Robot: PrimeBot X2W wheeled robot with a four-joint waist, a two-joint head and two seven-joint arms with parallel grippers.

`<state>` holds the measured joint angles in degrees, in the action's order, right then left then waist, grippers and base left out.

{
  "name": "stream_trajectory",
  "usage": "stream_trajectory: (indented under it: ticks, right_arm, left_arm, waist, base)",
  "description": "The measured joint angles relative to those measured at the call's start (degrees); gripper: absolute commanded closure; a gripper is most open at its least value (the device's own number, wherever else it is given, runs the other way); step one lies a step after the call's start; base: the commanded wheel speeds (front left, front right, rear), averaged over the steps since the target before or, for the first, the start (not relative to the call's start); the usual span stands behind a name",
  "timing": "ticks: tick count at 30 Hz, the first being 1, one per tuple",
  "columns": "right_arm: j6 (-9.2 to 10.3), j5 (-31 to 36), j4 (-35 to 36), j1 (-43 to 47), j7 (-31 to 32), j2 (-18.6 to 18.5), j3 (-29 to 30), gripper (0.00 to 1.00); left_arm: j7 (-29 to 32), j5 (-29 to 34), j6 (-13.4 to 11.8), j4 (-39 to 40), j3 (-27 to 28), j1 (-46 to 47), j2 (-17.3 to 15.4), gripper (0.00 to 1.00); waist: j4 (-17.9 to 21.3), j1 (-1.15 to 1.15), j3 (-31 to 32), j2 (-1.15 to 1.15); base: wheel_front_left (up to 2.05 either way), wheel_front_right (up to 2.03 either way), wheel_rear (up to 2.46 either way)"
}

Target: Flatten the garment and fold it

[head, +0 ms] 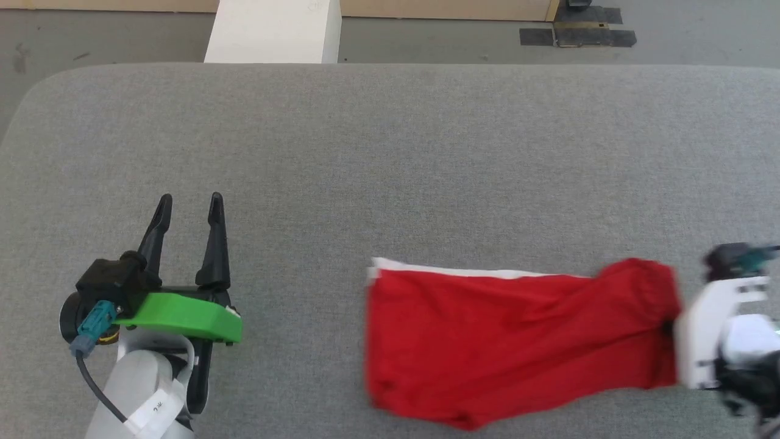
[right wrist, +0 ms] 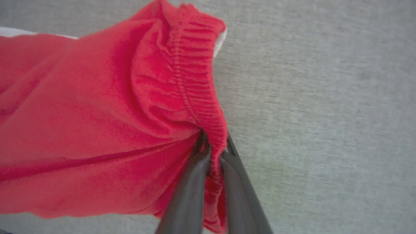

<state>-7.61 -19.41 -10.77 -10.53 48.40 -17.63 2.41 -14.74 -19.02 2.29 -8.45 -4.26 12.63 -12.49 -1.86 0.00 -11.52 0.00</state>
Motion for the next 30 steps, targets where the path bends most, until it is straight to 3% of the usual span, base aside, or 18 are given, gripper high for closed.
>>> stream_trajectory:
  ticks: [7,14,18,22,26,30]
  right_arm:
    - [0.01,1.48,-5.46,-0.05,1.09,-7.42,8.00,1.00]
    - [0.01,4.14,-6.11,-0.73,2.66,-8.99,8.28,1.00]
    - [0.01,4.66,0.38,-0.57,6.86,-10.34,3.83,1.00]
    - [0.01,3.50,11.66,1.51,14.71,-10.60,-0.34,1.00]
    - [0.02,1.62,21.32,2.74,20.39,-8.36,-3.96,1.00]
    - [0.02,1.53,24.68,2.68,22.48,-4.57,-8.24,1.00]
  left_arm:
    - [-0.01,1.01,0.77,-0.11,1.62,-0.28,0.62,0.00]
    - [-0.01,2.13,1.68,-0.83,2.48,-0.91,1.46,0.00]
    - [-0.02,2.31,1.69,-1.30,3.39,-1.63,1.53,0.00]
    - [-0.03,2.31,1.76,-2.03,3.76,-2.89,1.54,0.00]
    - [-0.04,2.31,1.76,-2.18,3.96,-3.47,1.59,0.00]
    - [-0.04,2.30,1.72,-2.36,3.89,-3.47,1.71,0.00]
  waist:
    - [0.13,0.00,0.09,0.00]
    - [0.56,0.00,0.53,0.00]
    - [0.78,0.00,1.23,0.00]
    - [1.00,0.00,2.23,0.00]
    - [0.96,0.00,2.77,0.00]
    - [0.42,0.00,2.73,0.00]
  base:
    - [0.00,0.00,0.00]
    - [0.00,0.00,0.00]
    - [0.00,0.00,0.00]
    - [0.00,0.00,0.00]
    - [0.00,0.00,0.00]
    - [0.00,0.00,0.00]
